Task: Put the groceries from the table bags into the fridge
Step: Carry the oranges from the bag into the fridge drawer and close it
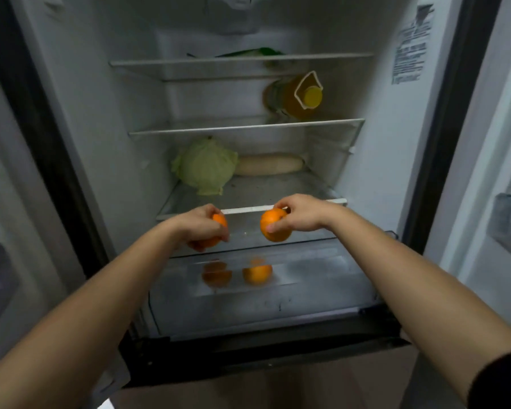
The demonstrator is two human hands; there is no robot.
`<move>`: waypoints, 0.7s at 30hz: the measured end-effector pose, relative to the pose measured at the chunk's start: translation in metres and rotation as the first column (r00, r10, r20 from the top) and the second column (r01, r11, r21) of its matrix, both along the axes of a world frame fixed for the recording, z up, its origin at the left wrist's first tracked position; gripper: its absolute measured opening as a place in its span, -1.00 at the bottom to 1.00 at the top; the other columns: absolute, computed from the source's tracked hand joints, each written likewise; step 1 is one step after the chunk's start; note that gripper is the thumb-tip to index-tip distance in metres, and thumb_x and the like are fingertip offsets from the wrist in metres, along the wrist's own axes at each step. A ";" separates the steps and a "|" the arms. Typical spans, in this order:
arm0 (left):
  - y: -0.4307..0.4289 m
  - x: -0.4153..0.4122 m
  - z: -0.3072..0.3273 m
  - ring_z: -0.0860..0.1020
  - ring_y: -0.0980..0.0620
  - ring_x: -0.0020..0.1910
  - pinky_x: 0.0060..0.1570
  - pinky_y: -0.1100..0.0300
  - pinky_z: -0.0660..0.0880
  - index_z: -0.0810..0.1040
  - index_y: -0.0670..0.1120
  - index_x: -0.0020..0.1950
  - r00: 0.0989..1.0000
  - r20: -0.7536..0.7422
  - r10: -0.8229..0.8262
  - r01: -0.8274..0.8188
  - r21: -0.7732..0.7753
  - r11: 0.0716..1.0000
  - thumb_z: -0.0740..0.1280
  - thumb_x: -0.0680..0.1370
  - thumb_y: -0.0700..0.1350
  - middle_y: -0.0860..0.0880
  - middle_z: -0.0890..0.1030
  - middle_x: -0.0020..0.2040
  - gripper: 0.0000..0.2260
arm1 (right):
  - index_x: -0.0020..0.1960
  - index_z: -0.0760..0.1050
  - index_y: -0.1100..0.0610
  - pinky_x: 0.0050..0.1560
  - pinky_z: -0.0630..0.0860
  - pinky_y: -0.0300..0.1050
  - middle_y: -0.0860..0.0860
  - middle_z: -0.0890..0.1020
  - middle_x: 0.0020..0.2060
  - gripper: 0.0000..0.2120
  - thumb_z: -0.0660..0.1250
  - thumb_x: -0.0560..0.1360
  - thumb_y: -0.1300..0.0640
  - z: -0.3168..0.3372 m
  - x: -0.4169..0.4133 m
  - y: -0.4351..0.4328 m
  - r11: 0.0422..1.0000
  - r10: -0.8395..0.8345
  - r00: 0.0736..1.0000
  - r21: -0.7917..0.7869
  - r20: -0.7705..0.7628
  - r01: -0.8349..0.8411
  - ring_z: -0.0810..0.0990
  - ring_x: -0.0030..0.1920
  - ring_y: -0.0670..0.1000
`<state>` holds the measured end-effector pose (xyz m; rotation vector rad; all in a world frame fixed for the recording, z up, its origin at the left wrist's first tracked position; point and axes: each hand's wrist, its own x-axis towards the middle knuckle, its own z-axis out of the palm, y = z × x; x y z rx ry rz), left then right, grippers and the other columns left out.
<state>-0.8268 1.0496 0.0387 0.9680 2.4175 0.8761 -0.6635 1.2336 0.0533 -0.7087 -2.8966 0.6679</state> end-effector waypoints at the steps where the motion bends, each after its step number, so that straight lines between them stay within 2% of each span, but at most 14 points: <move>1: 0.003 -0.005 -0.003 0.56 -0.15 0.05 -0.23 0.07 0.59 0.46 0.00 0.20 1.000 -0.011 -0.002 0.001 -0.061 0.998 0.49 0.41 -0.10 -0.15 0.51 0.12 -0.60 | 0.45 0.43 0.09 0.17 0.53 -0.04 0.06 0.55 0.28 -0.31 0.50 0.42 -0.19 -0.001 -0.008 0.004 0.999 0.026 0.996 0.024 0.086 -0.028 0.56 0.21 0.10; 3: 0.007 -0.013 -0.008 0.58 -0.15 -0.01 -0.19 0.05 0.58 0.45 -0.06 0.21 1.000 -0.028 -0.010 0.005 -0.168 0.986 0.45 0.39 -0.06 -0.17 0.54 0.09 -0.58 | 0.39 0.48 0.10 0.03 0.61 -0.03 0.07 0.61 0.17 -0.35 0.52 0.41 -0.17 -0.006 -0.024 0.012 0.995 0.059 0.969 0.067 0.238 -0.077 0.64 0.09 0.11; 5: 0.011 -0.020 -0.015 0.56 -0.14 -0.06 -0.10 0.02 0.57 0.42 -0.11 0.28 0.996 -0.078 -0.037 0.011 -0.311 0.950 0.40 0.45 -0.03 -0.20 0.55 0.13 -0.57 | 0.34 0.52 0.12 0.01 0.64 0.01 0.11 0.65 0.11 -0.43 0.50 0.43 -0.10 -0.015 -0.039 0.017 0.985 0.068 0.922 0.119 0.381 -0.122 0.66 -0.02 0.10; 7: 0.013 -0.027 -0.024 0.51 -0.17 0.17 0.18 -0.01 0.48 0.33 -0.11 0.43 0.973 -0.204 -0.109 -0.009 -0.504 0.864 0.32 0.57 0.00 -0.24 0.44 0.34 -0.53 | 0.31 0.57 0.13 0.05 0.65 0.04 0.12 0.68 0.08 -0.51 0.49 0.43 -0.03 -0.024 -0.050 0.019 0.974 0.066 0.864 0.155 0.500 -0.163 0.62 -0.11 0.08; 9: 0.014 -0.031 -0.030 0.33 -0.22 0.43 0.37 -0.01 0.32 0.29 -0.11 0.49 0.944 -0.271 -0.189 -0.013 -0.604 0.797 0.28 0.61 0.05 -0.25 0.32 0.46 -0.50 | 0.21 0.63 0.15 -0.05 0.65 -0.02 0.06 0.70 -0.03 -0.54 0.54 0.38 -0.02 -0.031 -0.057 0.018 0.965 0.069 0.808 0.165 0.585 -0.202 0.60 -0.19 0.07; 10: 0.014 -0.034 -0.033 0.30 -0.23 0.45 0.38 -0.01 0.31 0.32 -0.12 0.47 0.935 -0.278 -0.220 -0.005 -0.630 0.776 0.28 0.62 0.04 -0.25 0.33 0.46 -0.53 | 0.16 0.65 0.16 -0.12 0.62 -0.05 0.04 0.68 -0.12 -0.55 0.57 0.35 -0.03 -0.034 -0.060 0.018 0.962 0.071 0.787 0.167 0.613 -0.217 0.59 -0.23 0.07; 12: 0.014 -0.041 -0.036 0.41 -0.21 0.37 0.33 0.00 0.39 0.41 -0.12 0.40 0.916 -0.309 -0.254 -0.007 -0.648 0.761 0.28 0.61 0.00 -0.23 0.43 0.39 -0.61 | 0.13 0.65 0.16 -0.20 0.56 -0.10 0.02 0.65 -0.23 -0.54 0.60 0.33 -0.06 -0.038 -0.063 0.017 0.956 0.061 0.760 0.180 0.647 -0.230 0.58 -0.30 0.06; 15: 0.013 -0.047 -0.036 0.54 -0.16 0.23 0.24 0.02 0.48 0.51 -0.10 0.32 0.892 -0.340 -0.298 -0.008 -0.671 0.741 0.27 0.59 -0.05 -0.16 0.55 0.30 -0.68 | 0.17 0.64 0.16 -0.16 0.57 -0.08 0.01 0.64 -0.28 -0.57 0.55 0.40 -0.04 -0.042 -0.065 0.018 0.954 0.047 0.723 0.183 0.689 -0.237 0.60 -0.30 0.06; 17: 0.013 -0.047 -0.037 0.54 -0.15 0.24 0.21 0.10 0.46 0.53 -0.11 0.30 0.888 -0.329 -0.322 0.006 -0.693 0.721 0.26 0.60 -0.05 -0.13 0.56 0.29 -0.69 | 0.17 0.65 0.21 -0.11 0.56 -0.05 0.05 0.64 -0.23 -0.66 0.49 0.46 0.05 -0.043 -0.064 0.020 0.951 0.033 0.740 0.206 0.672 -0.230 0.59 -0.25 0.10; 18: 0.014 -0.048 -0.038 0.54 -0.14 0.24 0.20 0.11 0.45 0.52 -0.11 0.30 0.885 -0.326 -0.333 0.012 -0.698 0.716 0.26 0.60 -0.05 -0.13 0.56 0.29 -0.70 | 0.21 0.63 0.21 -0.10 0.56 -0.04 0.10 0.67 -0.14 -0.66 0.45 0.48 0.10 -0.044 -0.063 0.021 0.953 0.031 0.758 0.208 0.652 -0.219 0.58 -0.26 0.10; 20: 0.015 -0.052 -0.041 0.54 -0.14 0.22 0.21 0.09 0.47 0.53 -0.11 0.30 0.882 -0.327 -0.339 0.012 -0.703 0.711 0.26 0.60 -0.06 -0.13 0.56 0.28 -0.70 | 0.34 0.54 0.19 -0.10 0.56 -0.06 0.15 0.67 0.05 -0.59 0.40 0.51 0.15 -0.045 -0.061 0.021 0.957 0.034 0.791 0.208 0.610 -0.201 0.57 -0.31 0.06; 21: 0.015 -0.055 -0.042 0.54 -0.14 0.22 0.23 0.07 0.47 0.52 -0.11 0.31 0.881 -0.328 -0.342 0.013 -0.704 0.710 0.25 0.60 -0.06 -0.14 0.56 0.29 -0.69 | 0.37 0.51 0.17 -0.10 0.58 -0.06 0.14 0.66 0.08 -0.56 0.41 0.51 0.15 -0.045 -0.060 0.021 0.961 0.039 0.808 0.201 0.588 -0.192 0.59 -0.30 0.05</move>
